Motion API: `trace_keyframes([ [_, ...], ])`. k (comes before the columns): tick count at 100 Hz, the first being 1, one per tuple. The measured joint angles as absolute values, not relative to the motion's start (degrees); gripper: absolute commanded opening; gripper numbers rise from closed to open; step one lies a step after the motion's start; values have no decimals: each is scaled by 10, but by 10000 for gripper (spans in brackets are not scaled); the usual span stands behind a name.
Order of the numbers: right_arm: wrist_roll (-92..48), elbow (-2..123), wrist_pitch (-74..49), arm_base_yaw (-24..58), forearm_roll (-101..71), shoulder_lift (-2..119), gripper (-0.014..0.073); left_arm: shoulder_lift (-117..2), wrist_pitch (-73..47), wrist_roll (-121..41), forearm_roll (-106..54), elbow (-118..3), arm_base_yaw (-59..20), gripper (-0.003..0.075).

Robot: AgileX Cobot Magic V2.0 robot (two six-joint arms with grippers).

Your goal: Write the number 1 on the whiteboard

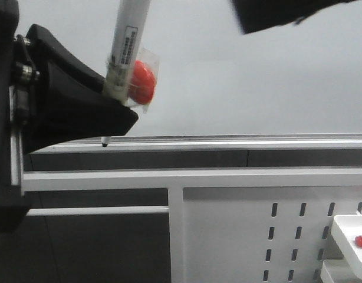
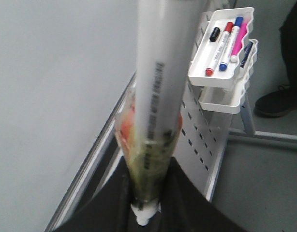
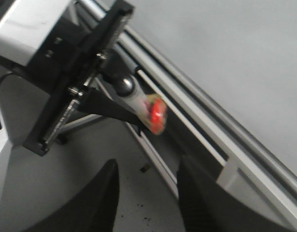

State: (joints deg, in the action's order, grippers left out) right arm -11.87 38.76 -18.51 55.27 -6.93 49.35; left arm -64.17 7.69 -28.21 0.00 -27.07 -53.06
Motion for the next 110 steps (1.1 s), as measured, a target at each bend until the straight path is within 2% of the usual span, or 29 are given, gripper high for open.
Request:
trace_keyframes([
  [9, -120, 416, -185, 571, -69, 535, 395, -631, 64, -282, 8, -271, -539, -20],
  [80, -121, 486, -154, 574, -80, 647, 384, -602, 53, -282, 38, -271, -543, -20],
  [89, -121, 486, -160, 574, -81, 652, 318, -602, 53, -282, 38, -271, -543, -20],
  [110, -122, 487, -164, 576, -84, 658, 79, -602, 50, -282, 38, -271, -543, -20],
])
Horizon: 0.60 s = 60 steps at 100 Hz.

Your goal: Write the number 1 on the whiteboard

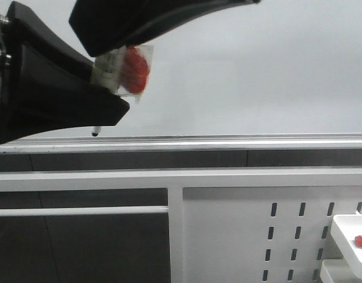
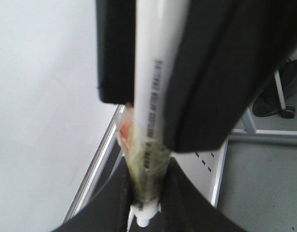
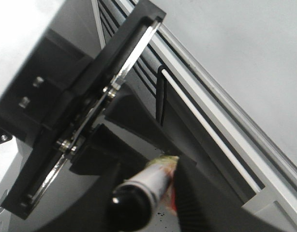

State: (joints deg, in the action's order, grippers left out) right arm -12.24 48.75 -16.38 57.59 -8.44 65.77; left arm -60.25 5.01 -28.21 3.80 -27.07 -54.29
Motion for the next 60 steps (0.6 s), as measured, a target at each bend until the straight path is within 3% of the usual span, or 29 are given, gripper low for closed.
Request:
trace_keyframes([
  [12, -132, 487, -167, 575, -74, 658, -76, -602, 42, -272, 26, -271, -543, -20],
  [24, -133, 487, -169, 575, -68, 658, -76, -602, 40, -266, 20, -271, -543, 8],
  [29, -133, 487, -169, 575, -68, 658, -76, -601, 40, -266, 19, -271, -543, 74],
  [46, -131, 487, -162, 575, -65, 658, -66, -588, 47, -277, 0, -270, -543, 428],
  [51, -131, 487, -162, 575, -60, 658, -66, -577, 48, -278, -25, -270, -543, 466],
  [60, -130, 487, -160, 575, -44, 658, -66, -545, 44, -280, -68, -270, -543, 452],
])
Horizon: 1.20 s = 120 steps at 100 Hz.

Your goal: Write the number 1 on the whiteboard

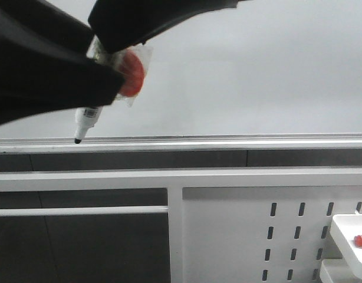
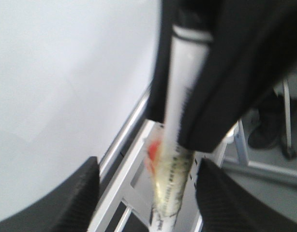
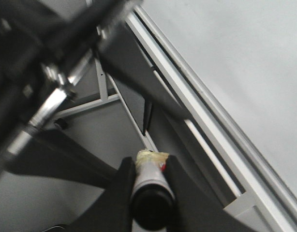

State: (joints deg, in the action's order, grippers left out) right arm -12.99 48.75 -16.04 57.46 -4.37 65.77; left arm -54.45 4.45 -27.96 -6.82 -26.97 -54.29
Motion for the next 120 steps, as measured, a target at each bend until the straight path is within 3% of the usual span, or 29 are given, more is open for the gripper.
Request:
trace_keyframes([
  [20, -129, 468, -114, 575, -8, 652, -66, -421, -20, -282, -138, -270, -543, 377],
  [42, -129, 424, -61, 569, 29, 610, -44, -268, -92, -282, -178, -270, -532, 132],
  [54, -129, 400, -54, 553, 46, 575, -44, -201, -112, -282, -186, -270, -501, 55],
  [74, -127, 356, -23, 497, 70, 513, -44, -121, -167, -268, -187, -270, -396, 40],
  [97, -127, 321, 94, 445, 72, 472, -44, -82, -218, -248, -193, -270, -258, 40],
  [120, -176, 320, 148, 441, 72, 463, -43, -76, -226, -215, -210, -270, -190, 40],
])
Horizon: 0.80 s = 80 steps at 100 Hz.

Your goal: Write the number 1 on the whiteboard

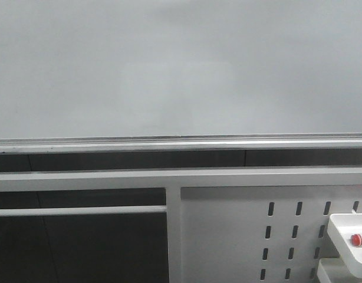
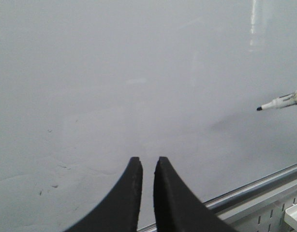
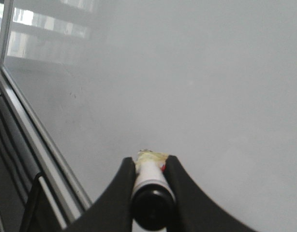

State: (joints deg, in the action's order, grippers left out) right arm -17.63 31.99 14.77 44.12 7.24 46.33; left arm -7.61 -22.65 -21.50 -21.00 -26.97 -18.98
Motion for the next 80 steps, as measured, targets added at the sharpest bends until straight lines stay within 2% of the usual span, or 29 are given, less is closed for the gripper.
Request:
trace_keyframes([
  [38, -227, 306, 88, 440, 58, 396, -48, -76, -247, -212, -219, -270, -185, 40],
  [80, -228, 303, 156, 440, 58, 487, -50, -76, -249, -212, -219, -270, -185, 40],
])
